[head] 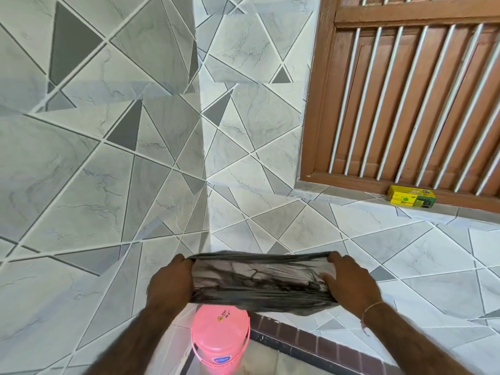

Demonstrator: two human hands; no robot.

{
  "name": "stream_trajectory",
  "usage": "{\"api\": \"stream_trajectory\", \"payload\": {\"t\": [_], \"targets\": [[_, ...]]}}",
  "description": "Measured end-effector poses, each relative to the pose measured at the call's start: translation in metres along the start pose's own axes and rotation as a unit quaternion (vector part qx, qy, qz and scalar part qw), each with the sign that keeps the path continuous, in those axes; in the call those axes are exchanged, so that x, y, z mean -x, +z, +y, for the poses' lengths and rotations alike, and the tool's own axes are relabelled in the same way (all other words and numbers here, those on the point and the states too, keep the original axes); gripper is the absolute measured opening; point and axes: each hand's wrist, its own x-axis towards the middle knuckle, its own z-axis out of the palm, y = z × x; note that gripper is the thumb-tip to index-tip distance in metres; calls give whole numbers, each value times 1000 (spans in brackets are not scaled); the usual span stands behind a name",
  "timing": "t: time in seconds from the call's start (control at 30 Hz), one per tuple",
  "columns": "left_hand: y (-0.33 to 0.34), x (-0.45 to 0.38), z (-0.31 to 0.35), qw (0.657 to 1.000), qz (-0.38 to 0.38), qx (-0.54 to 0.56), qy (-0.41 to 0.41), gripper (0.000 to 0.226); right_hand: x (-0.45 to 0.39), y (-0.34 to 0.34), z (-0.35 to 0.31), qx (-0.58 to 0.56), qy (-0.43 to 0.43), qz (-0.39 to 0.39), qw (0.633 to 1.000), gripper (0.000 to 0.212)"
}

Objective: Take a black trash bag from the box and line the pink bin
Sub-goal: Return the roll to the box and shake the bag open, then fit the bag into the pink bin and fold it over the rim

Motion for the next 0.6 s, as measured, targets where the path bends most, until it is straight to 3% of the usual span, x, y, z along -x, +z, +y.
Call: {"api": "stream_trajectory", "payload": {"t": [0.07,0.13,0.17,0.23,0.27,0.37,0.43,0.5,0.53,0.57,0.6], "targets": [[4,-4,11,984,13,152,-94,26,4,5,-6,75,-52,-37,995,52],[5,-7,24,961,-9,243,-130,32,5,8,-14,135,-102,-57,984,55],[5,-9,27,971,-27,215,-102,38,3,7,-18,155,-112,-62,980,49],[2,-14,27,996,-82,33,-3,49,-6,4,-18,182,-94,-73,976,36],[-2,-16,28,992,-104,-49,40,55,-12,5,-15,193,-77,-74,976,34],[-16,-30,31,981,-157,-110,39,64,-28,0,-12,141,-2,-62,988,39],[-39,-45,41,995,-76,-68,-1,63,-41,-14,-18,47,23,-12,999,47],[-65,-50,49,992,107,26,-59,47,-50,-35,-30,14,7,91,996,49],[-68,-49,51,969,217,82,-81,38,-49,-43,-36,-1,-14,187,982,43],[-64,-39,50,951,267,115,-102,31,-44,-44,-39,-11,-18,255,967,36],[-47,-27,45,953,258,127,-93,29,-38,-36,-37,-34,-12,276,960,30]]}}
